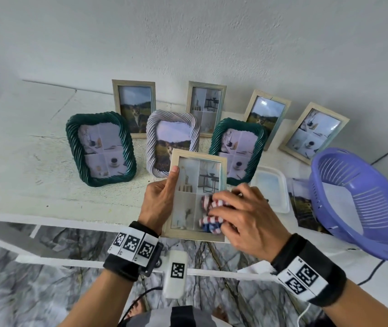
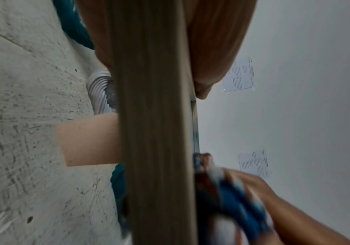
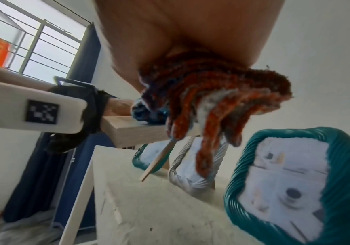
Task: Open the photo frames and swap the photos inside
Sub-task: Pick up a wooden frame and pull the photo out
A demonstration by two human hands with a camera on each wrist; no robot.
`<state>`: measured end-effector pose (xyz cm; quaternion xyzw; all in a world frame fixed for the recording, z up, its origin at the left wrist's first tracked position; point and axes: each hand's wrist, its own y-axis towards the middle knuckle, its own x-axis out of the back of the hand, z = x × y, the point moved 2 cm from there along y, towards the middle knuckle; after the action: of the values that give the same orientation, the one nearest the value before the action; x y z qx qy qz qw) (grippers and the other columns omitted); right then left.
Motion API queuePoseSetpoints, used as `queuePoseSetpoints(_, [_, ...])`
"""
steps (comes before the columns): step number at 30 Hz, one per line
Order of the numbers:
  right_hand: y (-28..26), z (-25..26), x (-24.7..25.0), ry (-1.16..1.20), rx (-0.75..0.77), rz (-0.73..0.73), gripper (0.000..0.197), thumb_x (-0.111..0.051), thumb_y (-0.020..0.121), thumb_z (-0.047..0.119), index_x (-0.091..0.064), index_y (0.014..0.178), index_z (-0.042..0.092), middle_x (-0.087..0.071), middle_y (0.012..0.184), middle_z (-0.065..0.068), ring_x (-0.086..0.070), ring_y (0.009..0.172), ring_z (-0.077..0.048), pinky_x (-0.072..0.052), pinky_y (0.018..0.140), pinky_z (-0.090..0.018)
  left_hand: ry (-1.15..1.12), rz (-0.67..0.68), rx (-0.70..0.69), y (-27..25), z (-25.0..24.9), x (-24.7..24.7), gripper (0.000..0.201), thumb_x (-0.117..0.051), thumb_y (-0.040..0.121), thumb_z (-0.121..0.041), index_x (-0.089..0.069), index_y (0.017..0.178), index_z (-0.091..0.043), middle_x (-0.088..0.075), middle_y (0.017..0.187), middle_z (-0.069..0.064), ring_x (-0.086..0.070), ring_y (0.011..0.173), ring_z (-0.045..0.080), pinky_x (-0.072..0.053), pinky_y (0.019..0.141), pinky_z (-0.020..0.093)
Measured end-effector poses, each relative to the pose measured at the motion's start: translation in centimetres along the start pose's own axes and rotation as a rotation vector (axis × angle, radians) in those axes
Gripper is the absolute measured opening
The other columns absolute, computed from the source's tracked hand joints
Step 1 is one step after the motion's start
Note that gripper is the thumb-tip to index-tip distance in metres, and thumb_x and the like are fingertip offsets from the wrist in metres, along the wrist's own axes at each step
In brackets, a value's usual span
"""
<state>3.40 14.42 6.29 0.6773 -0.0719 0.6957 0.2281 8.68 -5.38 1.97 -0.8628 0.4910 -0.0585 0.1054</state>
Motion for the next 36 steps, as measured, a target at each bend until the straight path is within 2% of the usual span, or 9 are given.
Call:
queuePoseSetpoints(4, [2.0,0.9,0.3,-0.017,-0.124,-0.081,0.038,-0.040,0.088,0.032,-0.069,0.110,0.020,-0.060,0.122,0.001,-0.043,0.093,-0.020,-0.043,0.076,-0.037,0.023,-0.007,-0.082,-0.3,-0.1,-0.7,0.077,-0.048,0.080,-0.070,-0.058,0.070,0.005,-0.035,0.053,0.012,-0.026,0.043,0.015,-0.024,0.044,0.025])
queuePoseSetpoints(6, [2.0,2.3,-0.3,0.018,-0.076,-0.062,0.038,-0.042,0.087,0.032,-0.069,0.111,0.019,-0.060,0.125,0.001,-0.042,0.093,-0.019,-0.044,0.076,-0.037,0.028,0.005,-0.110,-0.2,0.1,-0.5,0.080,-0.049,0.082,-0.072,-0.048,0.059,0.004,-0.036,0.048,0.016,-0.032,0.043,0.015,-0.030,0.045,0.028])
queuePoseSetpoints(9, [1.0,2.9,-0.8,0.046,0.031,0.014,0.035,-0.045,0.084,0.031,-0.070,0.108,0.023,-0.061,0.124,0.004,-0.045,0.093,-0.018,-0.044,0.077,-0.037,0.018,0.037,-0.103,-0.1,0.6,-0.1,0.090,-0.049,0.082,-0.076,-0.045,0.061,0.011,-0.042,0.053,0.029,-0.040,0.049,0.022,-0.037,0.051,0.036])
queuePoseSetpoints(15, [3.1,-0.7,0.9,-0.152,-0.223,-0.053,0.045,-0.036,0.087,0.033,-0.064,0.119,0.018,-0.061,0.122,-0.002,-0.044,0.089,-0.022,-0.039,0.073,-0.037,0.066,-0.017,-0.188,-0.8,-0.5,-0.5,0.059,-0.046,0.091,-0.057,-0.039,0.053,-0.012,-0.027,0.044,0.001,-0.021,0.038,0.013,-0.021,0.041,0.020])
queuePoseSetpoints(18, [3.9,0.4,0.7,-0.131,-0.258,-0.086,0.048,-0.035,0.086,0.032,-0.064,0.121,0.016,-0.060,0.125,-0.004,-0.043,0.091,-0.022,-0.041,0.074,-0.037,0.084,-0.053,-0.226,-0.5,-0.7,-0.3,0.055,-0.046,0.092,-0.052,-0.029,0.049,-0.022,-0.024,0.043,-0.002,-0.018,0.038,0.013,-0.017,0.040,0.021])
queuePoseSetpoints(21, [3.1,2.1,-0.1,-0.049,-0.139,-0.063,0.043,-0.039,0.086,0.032,-0.065,0.116,0.016,-0.059,0.126,-0.003,-0.040,0.093,-0.019,-0.042,0.076,-0.036,0.080,-0.043,-0.211,-0.5,-0.8,0.1,0.056,-0.046,0.091,-0.054,-0.034,0.048,-0.019,-0.029,0.041,0.000,-0.022,0.034,0.014,-0.022,0.039,0.022])
queuePoseSetpoints(23, [2.3,2.3,-0.3,-0.053,-0.078,-0.028,0.040,-0.042,0.086,0.031,-0.066,0.115,0.018,-0.059,0.124,-0.002,-0.042,0.093,-0.019,-0.043,0.077,-0.036,0.054,-0.033,-0.205,-0.8,-1.2,0.2,0.057,-0.044,0.096,-0.042,-0.037,0.046,-0.018,-0.033,0.035,-0.006,-0.025,0.029,0.008,-0.025,0.036,0.017])
queuePoseSetpoints(29, [4.2,0.7,1.0,-0.149,-0.261,-0.108,0.045,-0.039,0.085,0.032,-0.065,0.118,0.015,-0.060,0.122,-0.005,-0.046,0.091,-0.025,-0.040,0.074,-0.038,0.096,-0.066,-0.261,-0.7,-0.9,-0.6,0.056,-0.045,0.091,-0.050,-0.034,0.052,-0.011,-0.023,0.040,-0.007,-0.017,0.036,0.010,-0.019,0.040,0.022])
queuePoseSetpoints(36, [3.1,2.5,0.2,0.007,-0.015,-0.007,0.037,-0.046,0.085,0.029,-0.069,0.112,0.018,-0.059,0.129,0.002,-0.041,0.093,-0.019,-0.040,0.080,-0.036,0.013,0.000,-0.215,0.1,-0.4,-0.6,0.068,-0.048,0.092,-0.055,-0.044,0.055,0.001,-0.039,0.048,0.020,-0.038,0.047,0.017,-0.031,0.044,0.036])
